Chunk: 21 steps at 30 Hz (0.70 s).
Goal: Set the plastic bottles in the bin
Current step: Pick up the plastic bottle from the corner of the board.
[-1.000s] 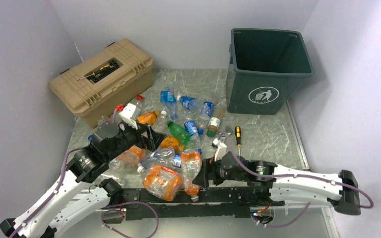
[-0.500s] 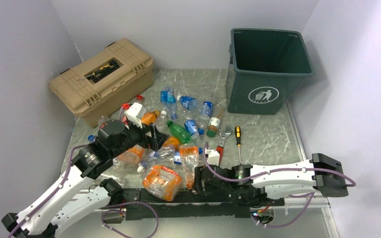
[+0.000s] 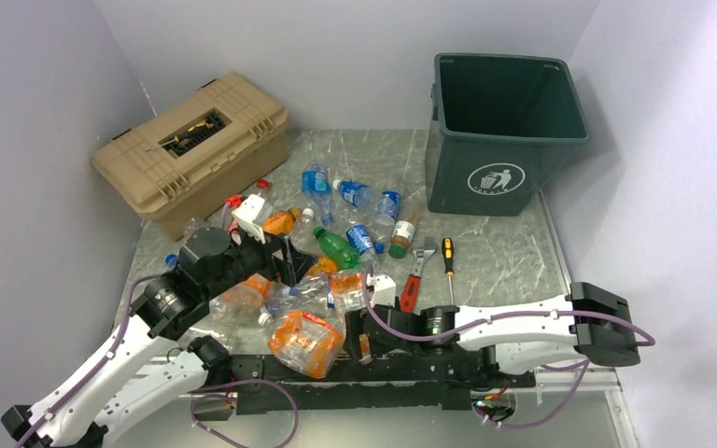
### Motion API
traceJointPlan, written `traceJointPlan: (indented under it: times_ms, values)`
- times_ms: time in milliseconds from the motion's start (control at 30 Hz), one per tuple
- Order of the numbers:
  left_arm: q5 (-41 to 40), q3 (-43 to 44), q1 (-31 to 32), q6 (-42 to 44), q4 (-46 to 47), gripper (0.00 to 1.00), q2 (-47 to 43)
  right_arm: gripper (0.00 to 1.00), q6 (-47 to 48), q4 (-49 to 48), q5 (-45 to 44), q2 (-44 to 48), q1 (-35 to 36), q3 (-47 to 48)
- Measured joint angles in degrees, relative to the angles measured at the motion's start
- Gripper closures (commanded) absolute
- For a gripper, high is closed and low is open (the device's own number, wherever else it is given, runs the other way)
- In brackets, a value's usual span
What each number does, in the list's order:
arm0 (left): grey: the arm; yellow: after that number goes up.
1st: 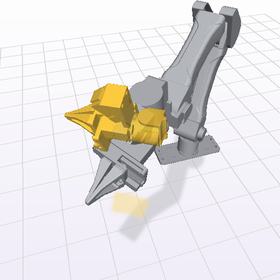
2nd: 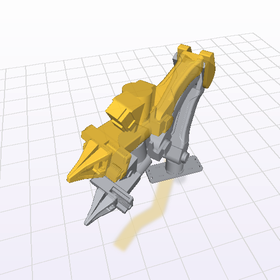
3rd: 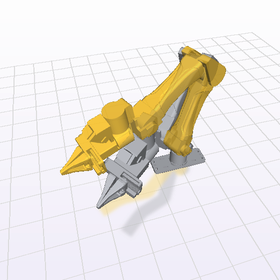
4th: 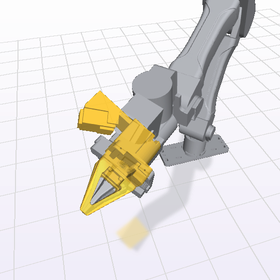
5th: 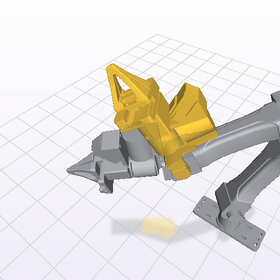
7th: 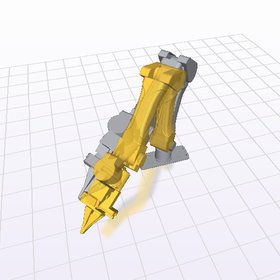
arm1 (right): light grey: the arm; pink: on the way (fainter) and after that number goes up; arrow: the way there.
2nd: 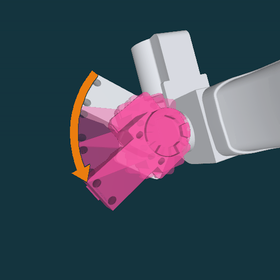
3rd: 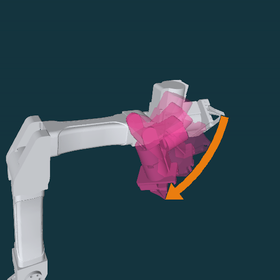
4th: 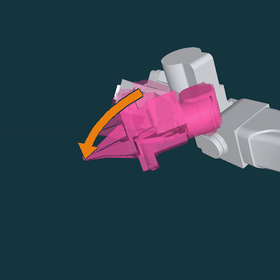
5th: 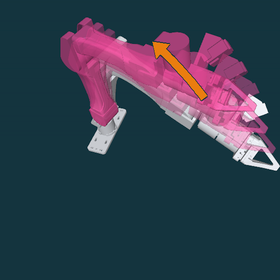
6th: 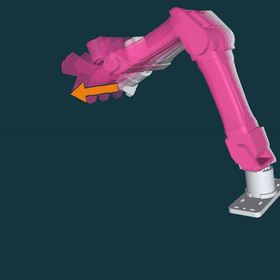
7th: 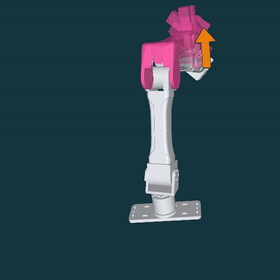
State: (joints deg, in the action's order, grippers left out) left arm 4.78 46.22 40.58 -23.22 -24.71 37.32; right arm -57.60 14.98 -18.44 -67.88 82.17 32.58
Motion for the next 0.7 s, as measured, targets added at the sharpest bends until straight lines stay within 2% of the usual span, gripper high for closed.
traceJointPlan:
  times_ms: [100,400,533,600,700]
  values:
    - [0.39,0.00,0.00,-0.02,0.02,0.02,-0.37,0.11,1.01,-1.27,-0.50,-0.87,0.00,0.50]
    - [0.61,0.00,0.00,-0.04,0.02,0.02,-0.46,0.35,1.31,-4.11,-0.31,-3.93,-4.26,-0.57]
    - [0.83,0.00,0.00,-0.07,0.04,0.02,-0.46,0.51,2.40,-5.81,0.31,-4.48,-4.24,-0.59]
    - [1.01,0.00,0.00,-0.07,0.02,0.02,-0.46,0.63,2.93,-6.36,0.66,-5.05,-4.24,-0.57]
    - [1.03,0.00,0.00,-0.15,0.04,0.03,-0.46,0.69,3.52,-6.56,0.70,-5.16,-4.24,-0.31]
